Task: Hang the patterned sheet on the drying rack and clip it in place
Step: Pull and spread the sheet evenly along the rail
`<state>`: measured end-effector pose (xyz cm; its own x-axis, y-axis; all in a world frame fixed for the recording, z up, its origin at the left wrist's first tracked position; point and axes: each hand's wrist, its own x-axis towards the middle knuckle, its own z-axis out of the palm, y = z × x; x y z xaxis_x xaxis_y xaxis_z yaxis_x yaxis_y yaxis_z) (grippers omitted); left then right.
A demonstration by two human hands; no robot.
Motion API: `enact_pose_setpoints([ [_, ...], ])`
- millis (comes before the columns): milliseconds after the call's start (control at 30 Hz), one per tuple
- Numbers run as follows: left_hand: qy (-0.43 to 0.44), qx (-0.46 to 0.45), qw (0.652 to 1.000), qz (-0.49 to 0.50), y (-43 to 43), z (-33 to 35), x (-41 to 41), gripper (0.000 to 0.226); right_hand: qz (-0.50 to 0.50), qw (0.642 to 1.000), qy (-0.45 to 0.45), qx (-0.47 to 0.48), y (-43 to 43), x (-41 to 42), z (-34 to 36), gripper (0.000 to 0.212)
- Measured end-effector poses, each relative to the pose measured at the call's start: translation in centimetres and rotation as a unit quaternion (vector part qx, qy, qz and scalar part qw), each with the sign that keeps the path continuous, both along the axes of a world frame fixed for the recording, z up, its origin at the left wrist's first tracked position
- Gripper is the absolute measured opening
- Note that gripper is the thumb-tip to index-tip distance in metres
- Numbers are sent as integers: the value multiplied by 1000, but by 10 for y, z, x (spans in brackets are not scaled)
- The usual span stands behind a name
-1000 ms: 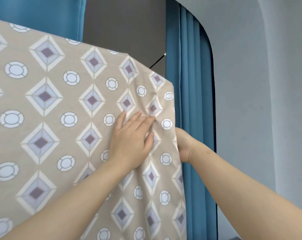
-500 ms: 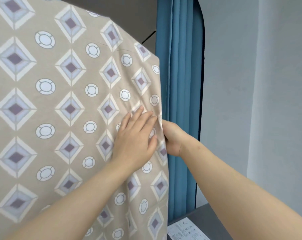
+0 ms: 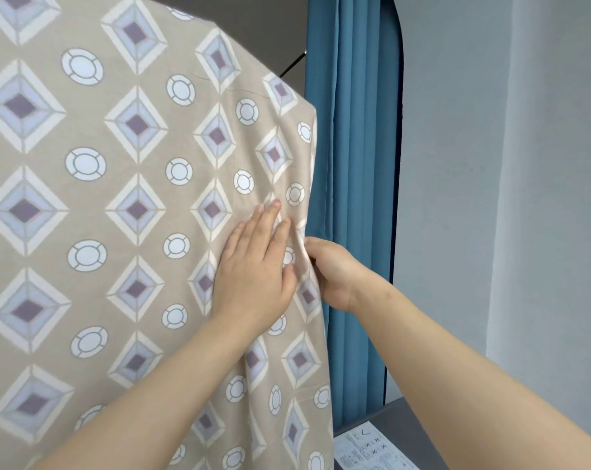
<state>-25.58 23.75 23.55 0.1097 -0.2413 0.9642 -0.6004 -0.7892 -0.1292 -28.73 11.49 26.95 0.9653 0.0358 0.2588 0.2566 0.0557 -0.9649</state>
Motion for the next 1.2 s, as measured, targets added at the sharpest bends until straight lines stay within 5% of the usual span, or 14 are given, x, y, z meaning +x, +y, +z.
enact_pose_setpoints([
  [233,37,-17,998,-45,10,8,-2,50,-41,998,46,-1,7,4,5,22],
  [533,-41,1,999,-33,27,70,4,40,2,993,-75,88,16,-2,60,48],
  [700,-81,-67,993,44,31,99,0,36,-200,965,-171,-4,25,7,88,17],
  [833,105,-238,965,17,39,113,-12,56,-301,931,-208,-15,28,13,101,21],
  [933,167,-231,957,-58,39,120,-9,46,-335,911,-241,-5,23,14,112,30],
  [1100,88,-185,977,-52,43,130,-20,28,-369,887,-261,95,21,19,117,31],
  [1200,64,-146,986,-37,48,134,-21,28,-396,892,-212,61,20,22,117,16],
])
